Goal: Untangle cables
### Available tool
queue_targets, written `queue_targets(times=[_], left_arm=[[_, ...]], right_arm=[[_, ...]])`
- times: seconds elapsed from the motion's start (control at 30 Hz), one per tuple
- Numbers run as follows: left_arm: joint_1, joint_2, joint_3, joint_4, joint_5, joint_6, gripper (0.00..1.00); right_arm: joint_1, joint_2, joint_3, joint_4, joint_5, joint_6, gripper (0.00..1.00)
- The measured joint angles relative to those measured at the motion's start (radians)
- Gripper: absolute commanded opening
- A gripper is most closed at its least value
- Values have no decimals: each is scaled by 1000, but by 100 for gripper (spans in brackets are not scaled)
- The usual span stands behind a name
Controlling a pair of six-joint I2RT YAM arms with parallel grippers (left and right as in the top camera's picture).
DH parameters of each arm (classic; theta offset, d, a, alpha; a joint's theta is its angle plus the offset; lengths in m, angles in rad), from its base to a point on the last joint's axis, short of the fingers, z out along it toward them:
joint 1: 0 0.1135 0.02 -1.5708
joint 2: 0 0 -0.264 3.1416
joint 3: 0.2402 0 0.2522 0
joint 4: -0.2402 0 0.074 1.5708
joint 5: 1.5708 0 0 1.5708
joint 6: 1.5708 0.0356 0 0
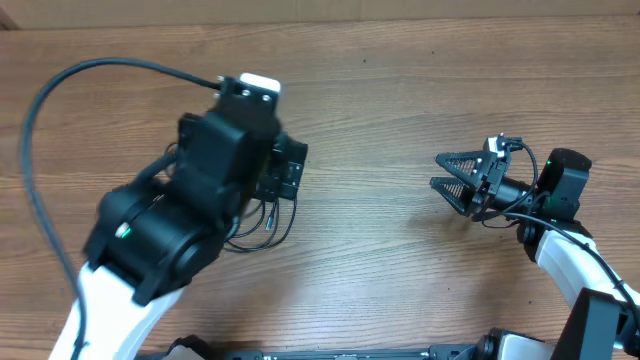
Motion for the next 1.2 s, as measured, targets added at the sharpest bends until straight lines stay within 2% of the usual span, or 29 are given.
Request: queue_targets(times=[0.17,0.6,0.87,1.2], left_arm=[[0,106,0,-93,-30,-105,99],[0,433,0,-142,-53,-323,100],[56,607,0,-141,-52,-397,100],[182,727,0,-111,-8,-420,100]], right_arm=[[0,0,0,0,0,-3,86],[0,0,0,-1,0,-3,87],[0,0,0,-12,0,-37,87],[0,0,0,-18,1,-77,91]])
